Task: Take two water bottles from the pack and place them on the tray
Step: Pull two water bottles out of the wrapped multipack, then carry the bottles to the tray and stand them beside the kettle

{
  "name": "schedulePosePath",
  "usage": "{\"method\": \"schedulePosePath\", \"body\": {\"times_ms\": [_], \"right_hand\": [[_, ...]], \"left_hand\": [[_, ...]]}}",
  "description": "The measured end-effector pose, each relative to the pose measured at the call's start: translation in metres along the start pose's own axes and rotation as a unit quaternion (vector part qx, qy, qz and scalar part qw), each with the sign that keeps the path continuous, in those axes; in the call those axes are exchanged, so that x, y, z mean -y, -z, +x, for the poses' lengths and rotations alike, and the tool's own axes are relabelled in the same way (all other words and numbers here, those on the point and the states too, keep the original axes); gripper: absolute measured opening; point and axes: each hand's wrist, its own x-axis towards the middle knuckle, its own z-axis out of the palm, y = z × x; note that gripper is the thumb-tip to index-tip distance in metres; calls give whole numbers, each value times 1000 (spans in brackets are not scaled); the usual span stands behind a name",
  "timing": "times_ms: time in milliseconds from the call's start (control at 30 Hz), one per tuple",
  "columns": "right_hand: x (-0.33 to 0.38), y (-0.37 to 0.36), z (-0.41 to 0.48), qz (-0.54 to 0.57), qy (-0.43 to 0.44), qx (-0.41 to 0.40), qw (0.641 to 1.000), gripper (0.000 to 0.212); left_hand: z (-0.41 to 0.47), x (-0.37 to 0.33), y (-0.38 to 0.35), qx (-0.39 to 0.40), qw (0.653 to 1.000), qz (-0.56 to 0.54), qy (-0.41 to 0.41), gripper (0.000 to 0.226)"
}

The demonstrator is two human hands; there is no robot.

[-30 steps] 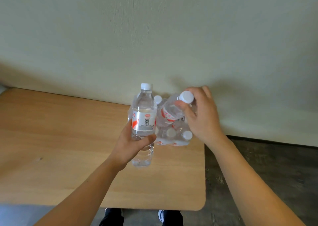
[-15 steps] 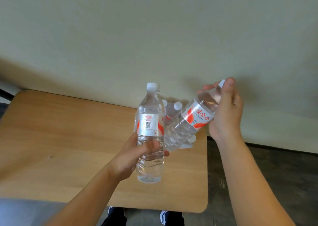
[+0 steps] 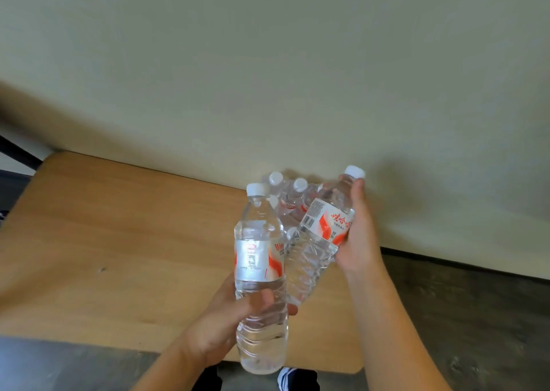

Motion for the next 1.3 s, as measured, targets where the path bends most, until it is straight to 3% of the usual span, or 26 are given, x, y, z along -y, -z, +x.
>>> {"method": "schedulePosePath", "body": {"times_ms": [100,233,433,567,733,867,1133,1300], "right_hand": [[-25,-5,-16,-37,-45,-1,998,78],[-41,-7,-34,1,-74,33,997,77],[-21,-24,-63,6,-72,57,996,73],[-8,-40,-90,-25,-73,104,992,67],[3,-68,-126,-27,-73,167,983,56],[10,-96,-157,-69,-86,278,954,88],[-4,-152,-229,-112,-37,451,885,67],[-35,-206,-288,-134,-41,520,843,67]], "left_hand": [[-4,-2,-1,-1,1000,0,1,85],[-13,-12,6,17,1000,4,5,49],[-39,-39,29,-40,998,37,4,70],[-61,-64,33,-67,998,2,-18,52],[-94,-94,24,-150,981,62,-106,60],[-140,-105,11,-204,955,119,-181,43],[-253,-90,0,-350,894,106,-261,49],[-333,-92,19,-385,869,64,-304,54]]}}
